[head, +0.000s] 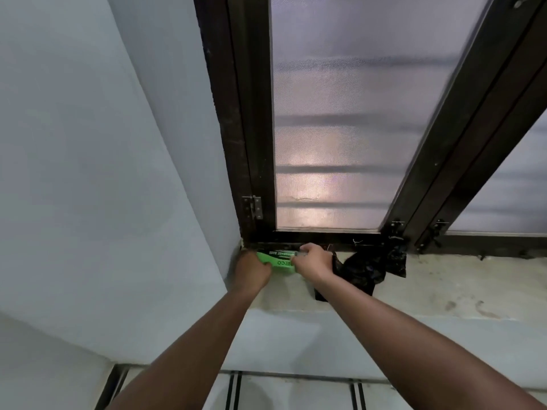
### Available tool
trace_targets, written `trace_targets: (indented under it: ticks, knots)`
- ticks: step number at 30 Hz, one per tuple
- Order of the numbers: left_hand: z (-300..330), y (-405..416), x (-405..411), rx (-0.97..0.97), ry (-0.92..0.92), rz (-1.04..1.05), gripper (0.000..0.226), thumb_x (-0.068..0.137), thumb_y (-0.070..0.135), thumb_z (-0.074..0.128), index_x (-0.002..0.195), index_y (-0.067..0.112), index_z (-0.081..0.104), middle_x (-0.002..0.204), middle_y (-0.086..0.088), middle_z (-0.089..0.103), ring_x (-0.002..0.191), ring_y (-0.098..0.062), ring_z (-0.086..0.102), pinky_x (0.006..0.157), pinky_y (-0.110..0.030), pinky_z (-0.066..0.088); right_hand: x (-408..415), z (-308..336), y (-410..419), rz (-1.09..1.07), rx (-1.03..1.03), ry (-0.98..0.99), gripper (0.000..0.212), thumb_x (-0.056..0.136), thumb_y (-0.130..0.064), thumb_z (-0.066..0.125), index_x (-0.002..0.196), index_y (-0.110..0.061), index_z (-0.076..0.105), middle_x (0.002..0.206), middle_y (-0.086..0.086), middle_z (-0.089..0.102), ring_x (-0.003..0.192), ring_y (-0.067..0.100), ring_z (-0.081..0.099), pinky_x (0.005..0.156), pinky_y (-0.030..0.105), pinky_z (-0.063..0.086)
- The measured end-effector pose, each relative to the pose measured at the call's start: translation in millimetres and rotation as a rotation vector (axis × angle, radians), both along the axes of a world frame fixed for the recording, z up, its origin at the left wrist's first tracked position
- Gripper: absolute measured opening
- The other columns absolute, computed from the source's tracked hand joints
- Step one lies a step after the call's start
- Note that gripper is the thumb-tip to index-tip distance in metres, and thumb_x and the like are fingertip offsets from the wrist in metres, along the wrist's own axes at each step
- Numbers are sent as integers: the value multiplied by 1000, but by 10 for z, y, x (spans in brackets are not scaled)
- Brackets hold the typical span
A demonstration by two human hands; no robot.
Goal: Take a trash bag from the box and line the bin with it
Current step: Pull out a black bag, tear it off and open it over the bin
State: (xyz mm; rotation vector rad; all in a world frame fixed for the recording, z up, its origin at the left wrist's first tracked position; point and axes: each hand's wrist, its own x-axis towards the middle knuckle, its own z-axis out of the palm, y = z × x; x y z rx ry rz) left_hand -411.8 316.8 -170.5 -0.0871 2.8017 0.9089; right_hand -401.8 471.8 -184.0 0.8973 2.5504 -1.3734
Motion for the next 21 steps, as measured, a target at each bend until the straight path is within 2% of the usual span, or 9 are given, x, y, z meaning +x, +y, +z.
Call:
trace_targets:
  ticks: [3, 6, 8, 11, 13, 15, 17, 19, 21]
  knots:
    - [-143, -38, 25, -96, 62, -23, 39, 80, 38, 51, 108, 23, 73, 126, -3, 68, 106, -26, 66, 82, -34, 56, -7, -35, -93, 111, -39, -41, 47, 91, -13, 60, 137, -21, 62, 123, 9, 68, 92, 20, 65, 67, 20, 50]
    - [-165, -17, 167, -66, 155, -41, 34, 86, 31, 55, 115, 25, 72, 145, 5, 56, 113, -21, 65, 87, -28, 53, 178, 39, 57, 168, 59, 132, 39, 91, -17, 56, 127, -23, 69, 114, 3, 73, 94, 19, 70, 77, 26, 57]
    - [-162, 53, 225, 69, 110, -95, 33, 91, 16, 61, 123, 18, 70, 148, 3, 55, 114, -18, 64, 89, -15, 41, 352, 88, 286, 242, 334, 242, 37, 87, -22, 57, 122, -26, 70, 118, -4, 70, 106, 17, 65, 87, 31, 56]
    - [-200, 191, 289, 231, 41, -208, 33, 90, 11, 65, 121, 19, 70, 127, -2, 66, 75, -5, 64, 68, -11, 43, 615, 103, 584, 315, 778, 153, 54, 81, -42, 67, 133, -31, 57, 133, -6, 54, 122, 22, 47, 94, 38, 49]
    - [-228, 281, 322, 347, -35, -228, 36, 88, 9, 67, 122, 22, 69, 114, -2, 69, 64, -2, 59, 56, -9, 41, 708, 40, 678, 317, 860, -60, 72, 77, -46, 74, 141, -32, 45, 139, -1, 46, 123, 27, 45, 95, 42, 48]
    - [-249, 360, 340, 449, -113, -237, 46, 86, 7, 72, 129, 22, 65, 125, 3, 68, 76, -7, 66, 64, -11, 47, 733, -45, 728, 314, 702, -170, 65, 82, -32, 73, 142, -30, 46, 133, 5, 56, 114, 29, 57, 85, 41, 55]
    - [-265, 424, 351, 515, -180, -248, 63, 81, 12, 81, 138, 22, 56, 136, 7, 60, 96, -15, 68, 78, -20, 53, 754, -52, 745, 276, 350, -141, 41, 87, -22, 67, 128, -30, 63, 117, 6, 70, 97, 25, 69, 75, 40, 63]
    - [-293, 459, 354, 557, -272, -290, 86, 72, 23, 91, 145, 26, 45, 136, 11, 55, 111, -18, 64, 86, -27, 54, 827, -11, 752, 244, 56, -101, 22, 89, -22, 69, 110, -24, 74, 104, 8, 75, 89, 27, 74, 72, 44, 65]
    - [-287, 480, 370, 633, -374, -352, 83, 68, 25, 95, 136, 28, 50, 126, 10, 62, 114, -16, 65, 85, -24, 56, 931, 50, 755, 215, -210, -27, 16, 87, -18, 73, 102, -18, 78, 98, 13, 78, 89, 32, 76, 76, 49, 64]
